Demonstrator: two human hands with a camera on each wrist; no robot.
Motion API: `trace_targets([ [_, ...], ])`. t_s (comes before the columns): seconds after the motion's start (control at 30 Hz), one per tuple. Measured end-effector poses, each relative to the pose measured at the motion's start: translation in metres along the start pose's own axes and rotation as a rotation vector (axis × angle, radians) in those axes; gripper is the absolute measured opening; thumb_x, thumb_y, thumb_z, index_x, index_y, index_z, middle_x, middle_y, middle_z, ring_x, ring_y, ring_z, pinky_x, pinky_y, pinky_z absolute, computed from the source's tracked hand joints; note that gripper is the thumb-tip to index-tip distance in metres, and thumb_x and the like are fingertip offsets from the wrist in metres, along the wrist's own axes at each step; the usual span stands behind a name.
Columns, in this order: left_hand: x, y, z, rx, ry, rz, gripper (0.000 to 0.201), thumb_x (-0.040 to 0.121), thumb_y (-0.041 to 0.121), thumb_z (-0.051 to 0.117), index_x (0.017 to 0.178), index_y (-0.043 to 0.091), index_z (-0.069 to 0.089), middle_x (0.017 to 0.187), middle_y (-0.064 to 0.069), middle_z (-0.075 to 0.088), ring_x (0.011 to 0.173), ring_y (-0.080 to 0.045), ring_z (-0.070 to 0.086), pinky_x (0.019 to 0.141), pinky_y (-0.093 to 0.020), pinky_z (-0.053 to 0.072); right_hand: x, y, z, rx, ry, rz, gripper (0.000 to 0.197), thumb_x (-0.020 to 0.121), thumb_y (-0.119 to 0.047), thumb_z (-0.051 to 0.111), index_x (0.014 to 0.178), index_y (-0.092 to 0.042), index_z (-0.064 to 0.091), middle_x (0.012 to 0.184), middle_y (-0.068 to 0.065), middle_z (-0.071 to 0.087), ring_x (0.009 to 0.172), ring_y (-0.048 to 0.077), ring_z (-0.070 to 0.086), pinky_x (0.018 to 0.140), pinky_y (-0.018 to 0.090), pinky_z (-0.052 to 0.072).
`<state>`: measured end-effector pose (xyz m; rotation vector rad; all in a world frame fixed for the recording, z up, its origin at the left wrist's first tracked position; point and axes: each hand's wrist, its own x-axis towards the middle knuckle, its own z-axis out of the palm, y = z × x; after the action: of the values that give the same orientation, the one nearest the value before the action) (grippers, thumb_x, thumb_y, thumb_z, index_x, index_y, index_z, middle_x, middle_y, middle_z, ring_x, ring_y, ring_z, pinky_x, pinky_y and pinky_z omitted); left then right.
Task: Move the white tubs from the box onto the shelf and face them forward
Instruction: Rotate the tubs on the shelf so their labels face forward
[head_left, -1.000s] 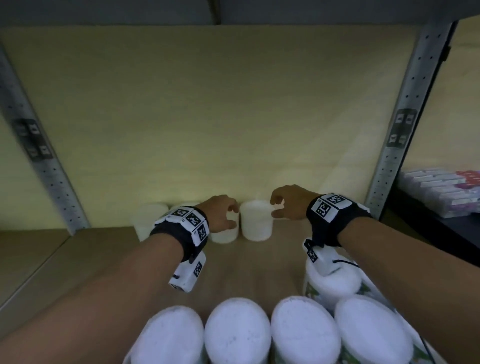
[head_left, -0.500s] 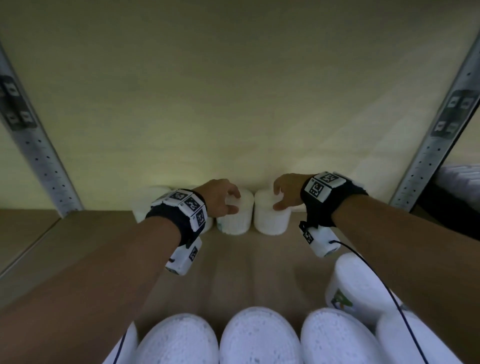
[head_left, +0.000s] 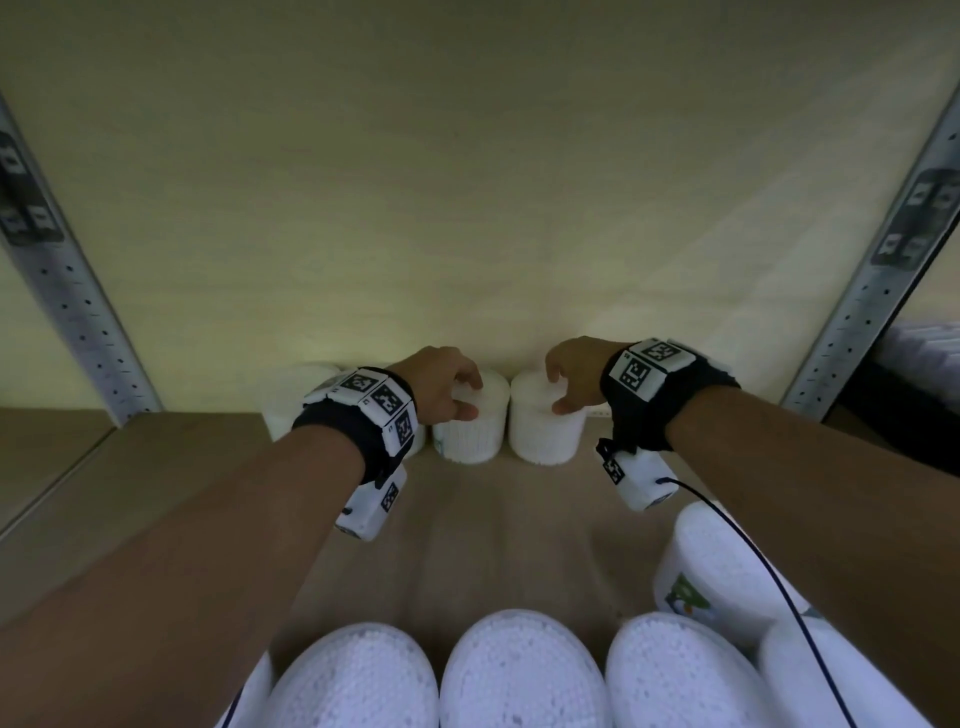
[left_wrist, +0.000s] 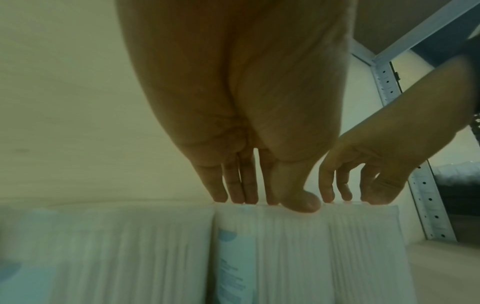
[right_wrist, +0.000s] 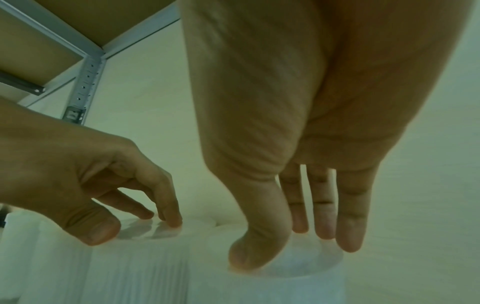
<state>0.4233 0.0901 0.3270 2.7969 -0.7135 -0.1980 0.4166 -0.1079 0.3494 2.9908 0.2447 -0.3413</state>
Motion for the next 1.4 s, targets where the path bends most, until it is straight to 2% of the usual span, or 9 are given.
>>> trace_targets([
  [0.13, -0.001, -0.001, 0.002, -0.024, 0.016, 0.002, 0.045, 0.086, 0.026, 0.068, 0.128, 0.014, 0.057, 0.131, -0.009, 0.051, 0.121, -0.025, 0.05, 0.101, -0.032, 0.04, -0.002, 0.004, -0.001, 0.052, -0.01, -0.019, 0.049, 0.088, -0.015, 0.066, 0.134, -0.01, 0.05, 0.143, 0.008, 0.043, 0.129, 0.026, 0.046, 0.104, 0.032, 0.04],
  [0.3, -0.001, -0.002, 0.002, -0.045, 0.026, 0.001, 0.044, 0.085, 0.027, 0.069, 0.126, 0.015, 0.058, 0.129, -0.008, 0.053, 0.119, -0.024, 0.052, 0.1, -0.032, 0.041, -0.007, 0.004, -0.003, 0.125, -0.028, -0.053, 0.051, 0.087, 0.004, 0.054, 0.135, -0.016, 0.053, 0.146, 0.006, 0.042, 0.131, 0.026, 0.046, 0.1, 0.032, 0.043],
  [0.37, -0.001, -0.003, 0.002, -0.054, 0.034, 0.0, 0.044, 0.084, 0.027, 0.069, 0.126, 0.016, 0.059, 0.129, -0.008, 0.053, 0.119, -0.023, 0.052, 0.099, -0.031, 0.04, -0.007, 0.006, -0.003, 0.168, -0.035, -0.048, 0.05, 0.088, -0.002, 0.056, 0.136, -0.018, 0.052, 0.146, 0.006, 0.041, 0.131, 0.025, 0.045, 0.101, 0.032, 0.042],
  [0.47, -0.001, -0.004, 0.003, -0.058, 0.042, 0.003, 0.043, 0.084, 0.026, 0.07, 0.125, 0.016, 0.059, 0.128, -0.007, 0.053, 0.119, -0.023, 0.052, 0.097, -0.029, 0.039, -0.007, 0.005, -0.004, 0.181, 0.019, -0.021, 0.047, 0.092, -0.027, 0.06, 0.136, -0.015, 0.05, 0.145, 0.006, 0.041, 0.129, 0.024, 0.046, 0.104, 0.033, 0.039],
  [0.63, 0.0, -0.004, 0.004, -0.05, 0.039, 0.005, 0.043, 0.084, 0.028, 0.069, 0.125, 0.016, 0.059, 0.128, -0.007, 0.052, 0.119, -0.023, 0.051, 0.096, -0.03, 0.039, -0.005, 0.001, 0.002, 0.113, -0.039, 0.04, 0.07, 0.089, -0.056, 0.053, 0.143, -0.015, 0.038, 0.148, 0.008, 0.036, 0.133, 0.026, 0.042, 0.107, 0.035, 0.036],
  [0.9, 0.0, -0.005, 0.005, -0.071, 0.043, 0.004, 0.042, 0.085, 0.026, 0.069, 0.125, 0.015, 0.059, 0.129, -0.007, 0.051, 0.121, -0.023, 0.05, 0.098, -0.03, 0.039, -0.004, -0.002, 0.0, 0.084, -0.052, 0.022, 0.068, 0.087, -0.046, 0.063, 0.142, -0.014, 0.039, 0.145, 0.007, 0.038, 0.131, 0.025, 0.043, 0.105, 0.033, 0.037],
  [1.2, 0.001, -0.007, 0.006, -0.08, 0.047, 0.011, 0.042, 0.084, 0.026, 0.069, 0.124, 0.015, 0.059, 0.128, -0.007, 0.052, 0.121, -0.023, 0.05, 0.1, -0.032, 0.04, -0.01, 0.005, -0.006, 0.167, -0.09, -0.066, 0.059, 0.087, -0.01, 0.065, 0.141, -0.022, 0.045, 0.152, 0.003, 0.033, 0.137, 0.024, 0.038, 0.106, 0.034, 0.04],
  [1.3, 0.0, -0.007, 0.007, -0.089, 0.042, 0.013, 0.042, 0.085, 0.025, 0.069, 0.124, 0.015, 0.058, 0.13, -0.007, 0.051, 0.122, -0.023, 0.049, 0.101, -0.033, 0.04, -0.009, 0.005, -0.007, 0.233, -0.042, -0.041, 0.056, 0.086, -0.015, 0.066, 0.138, -0.019, 0.047, 0.15, 0.005, 0.033, 0.134, 0.026, 0.04, 0.103, 0.036, 0.042],
  [1.4, 0.0, -0.005, 0.005, -0.076, 0.036, 0.013, 0.042, 0.085, 0.025, 0.068, 0.124, 0.015, 0.057, 0.13, -0.008, 0.051, 0.122, -0.023, 0.049, 0.101, -0.032, 0.039, -0.009, 0.005, -0.008, 0.213, 0.02, 0.018, 0.054, 0.091, -0.038, 0.06, 0.137, -0.013, 0.048, 0.144, 0.008, 0.041, 0.128, 0.026, 0.046, 0.101, 0.033, 0.041],
])
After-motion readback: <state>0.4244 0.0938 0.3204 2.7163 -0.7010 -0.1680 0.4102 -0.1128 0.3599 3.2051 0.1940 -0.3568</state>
